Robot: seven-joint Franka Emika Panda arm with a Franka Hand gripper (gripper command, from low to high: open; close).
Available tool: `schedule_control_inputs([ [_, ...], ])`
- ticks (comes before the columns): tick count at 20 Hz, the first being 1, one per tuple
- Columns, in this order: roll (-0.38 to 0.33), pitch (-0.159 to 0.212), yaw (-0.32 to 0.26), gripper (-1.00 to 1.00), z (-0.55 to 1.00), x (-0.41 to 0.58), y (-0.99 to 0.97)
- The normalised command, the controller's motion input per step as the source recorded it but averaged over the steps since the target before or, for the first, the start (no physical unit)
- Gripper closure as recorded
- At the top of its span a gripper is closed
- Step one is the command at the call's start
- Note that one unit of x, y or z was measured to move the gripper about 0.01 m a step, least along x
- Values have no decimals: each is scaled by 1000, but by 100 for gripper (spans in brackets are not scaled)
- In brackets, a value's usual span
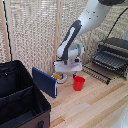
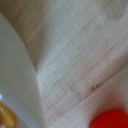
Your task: Gently stretch your hand towards the oven tray's handle, obtaining a firm grip, and draw it cautiously out of the oven. Transition your grip to the hot dog bowl, gingerly seizing the edge, and elevate it from the surface. Hover the bowl over the tray, delicately lower it, and temper your grip, establishing the bowl's equilibrium.
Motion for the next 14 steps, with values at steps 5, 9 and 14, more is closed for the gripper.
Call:
schedule_control_inputs([
  [5,-7,1,27,100,5,83,3],
  [9,-3,-12,8,100,5,57,9],
  [14,21,13,5,100,49,-7,-30],
])
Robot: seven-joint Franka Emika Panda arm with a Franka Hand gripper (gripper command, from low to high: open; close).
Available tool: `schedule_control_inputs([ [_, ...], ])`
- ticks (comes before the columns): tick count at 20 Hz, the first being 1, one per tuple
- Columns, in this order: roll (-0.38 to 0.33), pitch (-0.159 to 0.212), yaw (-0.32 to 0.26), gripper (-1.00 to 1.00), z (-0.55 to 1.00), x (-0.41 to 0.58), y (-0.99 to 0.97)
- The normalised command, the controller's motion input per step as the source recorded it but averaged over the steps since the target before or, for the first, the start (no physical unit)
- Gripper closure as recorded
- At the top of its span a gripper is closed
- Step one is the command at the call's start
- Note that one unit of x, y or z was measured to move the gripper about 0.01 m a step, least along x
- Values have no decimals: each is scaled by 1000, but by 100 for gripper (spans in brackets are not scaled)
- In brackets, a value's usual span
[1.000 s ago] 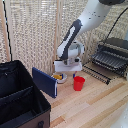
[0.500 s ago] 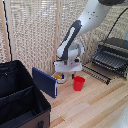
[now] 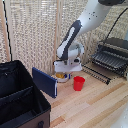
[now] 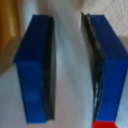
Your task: Gently stretch your hand towards the oven tray's handle, obtaining a firm grip, and draw it cautiously out of the oven. Transition your grip to the hot dog bowl, gingerly seizing the edge, and elevate it from the surface. Hover the bowl over the tray, delicately lower it, and temper your grip, establishing the bowl's equilibrium.
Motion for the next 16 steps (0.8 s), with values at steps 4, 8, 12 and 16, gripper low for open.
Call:
schedule_control_inputs([
  [4,18,36,-86,100,450,0,-109],
  [8,23,58,-176,100,872,4,-206],
  [12,22,33,-249,100,918,70,-166],
  [16,2,13,-256,100,896,108,-140],
])
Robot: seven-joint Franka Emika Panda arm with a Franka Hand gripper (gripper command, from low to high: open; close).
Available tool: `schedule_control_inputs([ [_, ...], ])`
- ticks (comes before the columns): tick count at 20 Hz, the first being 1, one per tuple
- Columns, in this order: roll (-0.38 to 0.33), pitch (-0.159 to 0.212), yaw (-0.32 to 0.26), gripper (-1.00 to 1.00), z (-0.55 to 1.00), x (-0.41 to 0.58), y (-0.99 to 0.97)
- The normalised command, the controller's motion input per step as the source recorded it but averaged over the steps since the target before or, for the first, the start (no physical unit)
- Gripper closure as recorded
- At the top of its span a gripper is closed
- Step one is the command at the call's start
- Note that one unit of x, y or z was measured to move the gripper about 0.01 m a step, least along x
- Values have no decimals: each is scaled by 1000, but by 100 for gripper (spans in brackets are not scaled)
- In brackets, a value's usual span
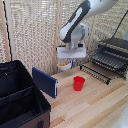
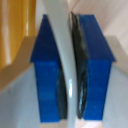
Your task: Gently stretch your hand towards the oven tray's handle, obtaining a firm grip, and draw it cautiously out of the oven. Transition your grip to the hot dog bowl, gingerly seizing the edge, and elevate it from the surface. Hover the bowl over the tray, delicately lower it, and temper your grip, establishing the bowl's equilibrium.
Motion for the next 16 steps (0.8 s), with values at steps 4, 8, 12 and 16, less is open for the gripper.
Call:
schedule_control_inputs([
  [4,1,19,-262,100,870,111,-177],
  [8,5,19,-269,100,840,86,-225],
  [12,5,-1,-266,100,613,122,-281],
  [16,26,-1,-222,100,511,87,-461],
])
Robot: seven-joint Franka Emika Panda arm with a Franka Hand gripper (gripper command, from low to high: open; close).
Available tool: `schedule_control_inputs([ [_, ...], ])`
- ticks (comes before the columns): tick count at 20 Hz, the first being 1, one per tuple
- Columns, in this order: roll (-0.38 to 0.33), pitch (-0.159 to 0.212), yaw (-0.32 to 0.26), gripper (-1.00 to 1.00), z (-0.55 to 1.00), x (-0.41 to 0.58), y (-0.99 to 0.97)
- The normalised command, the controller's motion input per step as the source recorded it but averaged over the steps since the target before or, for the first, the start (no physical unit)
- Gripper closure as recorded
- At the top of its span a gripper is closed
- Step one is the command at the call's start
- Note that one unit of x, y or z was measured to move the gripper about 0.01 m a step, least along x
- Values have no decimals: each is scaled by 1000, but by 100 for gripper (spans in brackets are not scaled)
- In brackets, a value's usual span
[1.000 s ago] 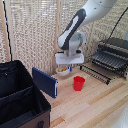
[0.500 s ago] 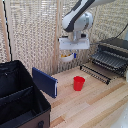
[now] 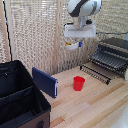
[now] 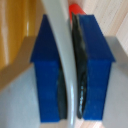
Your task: Gently stretch your hand towards the oven tray's handle, obtaining a firm grip, and draw it cautiously out of the oven. Transition your grip to the hot dog bowl, gingerly seizing the edge, and elevate it from the surface. Hover the bowl over the tray, delicately lower it, and temper your grip, establishing the bowl's equilibrium.
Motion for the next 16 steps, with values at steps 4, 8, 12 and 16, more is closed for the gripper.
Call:
schedule_control_inputs([
  [4,24,0,-171,100,454,61,-633],
  [8,7,-5,-176,100,318,31,-672],
  [12,11,-21,-154,100,160,0,-744],
  [16,16,-38,-149,100,17,-1,-763],
])
